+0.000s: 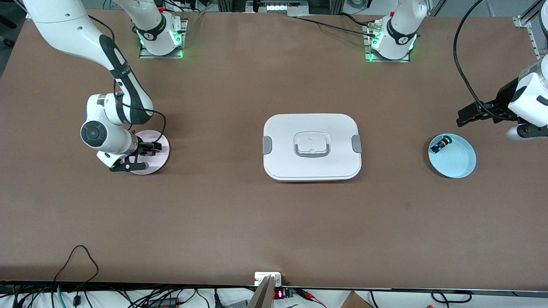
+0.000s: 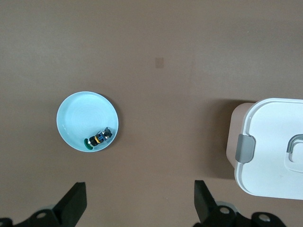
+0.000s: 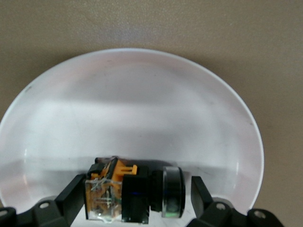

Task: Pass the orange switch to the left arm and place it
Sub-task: 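Lower the right gripper and close it on the orange switch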

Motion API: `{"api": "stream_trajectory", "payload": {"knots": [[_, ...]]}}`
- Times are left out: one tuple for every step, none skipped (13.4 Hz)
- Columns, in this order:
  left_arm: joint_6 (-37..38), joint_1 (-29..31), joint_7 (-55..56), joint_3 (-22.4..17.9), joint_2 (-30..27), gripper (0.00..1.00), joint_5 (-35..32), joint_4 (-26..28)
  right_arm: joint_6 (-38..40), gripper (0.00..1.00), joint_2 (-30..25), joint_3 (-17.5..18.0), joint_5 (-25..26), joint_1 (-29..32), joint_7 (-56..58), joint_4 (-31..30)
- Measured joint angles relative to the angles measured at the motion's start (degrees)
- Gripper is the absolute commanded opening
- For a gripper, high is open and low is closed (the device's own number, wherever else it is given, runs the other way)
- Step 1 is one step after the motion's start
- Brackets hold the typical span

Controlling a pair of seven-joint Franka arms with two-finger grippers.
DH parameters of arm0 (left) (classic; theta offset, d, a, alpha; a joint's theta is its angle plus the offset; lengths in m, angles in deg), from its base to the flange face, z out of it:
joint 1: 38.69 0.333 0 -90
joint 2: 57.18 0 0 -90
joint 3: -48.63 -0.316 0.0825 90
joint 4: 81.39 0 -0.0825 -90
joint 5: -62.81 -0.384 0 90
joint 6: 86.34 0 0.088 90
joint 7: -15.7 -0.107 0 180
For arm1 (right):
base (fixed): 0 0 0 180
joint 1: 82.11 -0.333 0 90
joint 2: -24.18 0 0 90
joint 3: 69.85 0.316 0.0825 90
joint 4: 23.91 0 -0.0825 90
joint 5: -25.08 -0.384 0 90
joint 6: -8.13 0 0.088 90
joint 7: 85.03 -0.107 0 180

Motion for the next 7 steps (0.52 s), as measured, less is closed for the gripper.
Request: {"api": "stream_trajectory", "payload": {"knots": [[0.0,0.0,0.0,0.0,0.0,1.0,0.0,0.0,0.0,0.74,0.0,0.0,0.0,0.0,0.1,0.0],[0.0,0.0,0.0,0.0,0.0,1.0,0.0,0.0,0.0,0.67,-0.1,0.0,0.0,0.0,0.2,0.0],[0.0,0.0,0.0,0.0,0.0,1.0,0.0,0.0,0.0,0.59,-0.3,0.2,0.0,0.0,0.2,0.1],[0.0,0.0,0.0,0.0,0.1,1.0,0.0,0.0,0.0,0.55,-0.5,0.2,0.0,-0.1,0.3,0.1],[0.0,0.0,0.0,0.0,0.1,1.0,0.0,0.0,0.0,0.52,-0.5,0.2,0.0,-0.1,0.3,0.2],[0.0,0.0,0.0,0.0,0.1,1.0,0.0,0.0,-0.1,0.5,-0.5,0.2,0.0,-0.2,0.3,0.3],[0.0,0.0,0.0,0.0,0.1,1.0,0.0,0.0,-0.1,0.49,-0.5,0.2,0.0,-0.3,0.3,0.4]]}}
